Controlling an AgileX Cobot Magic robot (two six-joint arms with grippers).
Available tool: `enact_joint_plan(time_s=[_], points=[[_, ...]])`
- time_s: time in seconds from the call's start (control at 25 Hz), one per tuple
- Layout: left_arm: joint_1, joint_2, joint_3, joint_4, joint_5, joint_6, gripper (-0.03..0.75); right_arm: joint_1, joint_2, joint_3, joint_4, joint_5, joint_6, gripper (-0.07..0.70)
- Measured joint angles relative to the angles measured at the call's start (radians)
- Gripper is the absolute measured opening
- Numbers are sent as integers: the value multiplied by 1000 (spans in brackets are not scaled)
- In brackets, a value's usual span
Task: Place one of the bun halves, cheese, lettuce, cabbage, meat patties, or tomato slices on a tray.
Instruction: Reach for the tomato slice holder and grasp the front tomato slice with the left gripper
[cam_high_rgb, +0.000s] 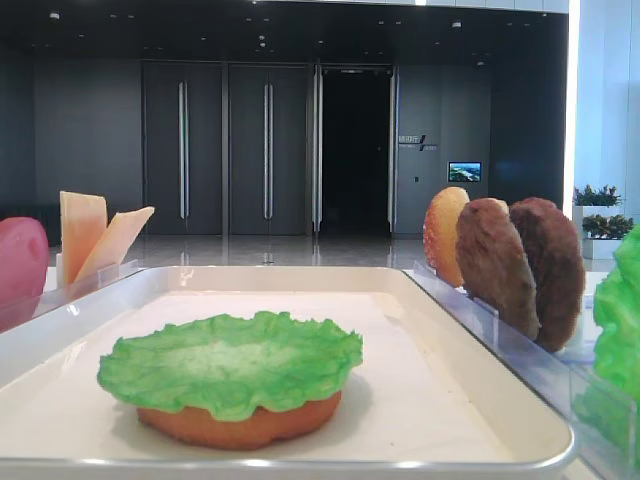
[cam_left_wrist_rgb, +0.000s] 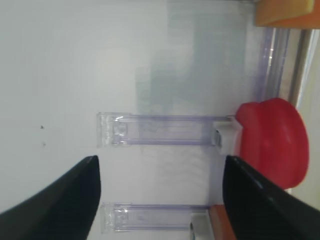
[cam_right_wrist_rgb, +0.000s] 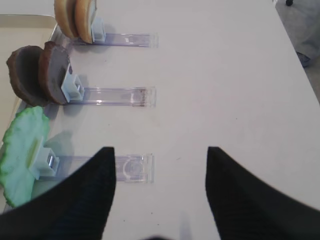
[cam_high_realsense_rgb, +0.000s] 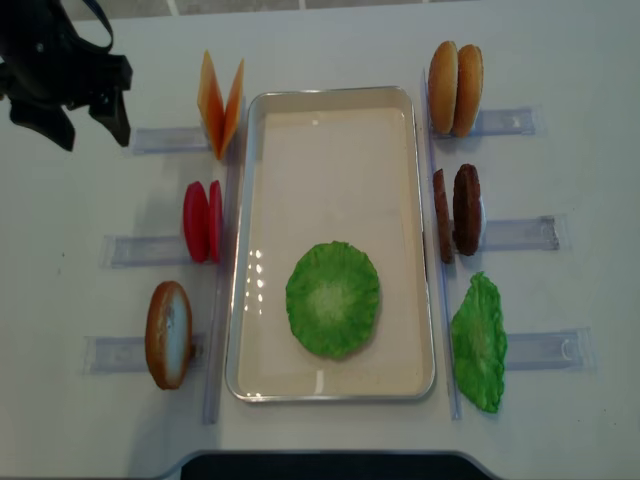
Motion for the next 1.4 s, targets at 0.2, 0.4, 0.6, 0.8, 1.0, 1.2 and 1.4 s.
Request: enact_joint_plan(time_s=[0.2, 0.4, 0.6, 0.8, 1.0, 1.2, 1.4], points=[[-102, 1, -1, -13, 0, -82, 578, 0, 0, 0, 0, 0, 0, 414], [-201, 2, -1, -13, 0, -170, 578, 0, 0, 0, 0, 0, 0, 414], [-298, 23, -1, -12, 0, -246, 578, 0, 0, 0, 0, 0, 0, 414], [-357, 60, -1, -12, 0, -281, 578, 0, 0, 0, 1, 0, 0, 414], [-376, 96, -1, -11, -4, -290, 578, 0, 0, 0, 1, 0, 0, 414], [-386, 127, -1, -5, -10, -304, 578, 0, 0, 0, 1, 0, 0, 414], [-386, 159, -1, 0, -12, -305, 578, 0, 0, 0, 1, 0, 0, 414]])
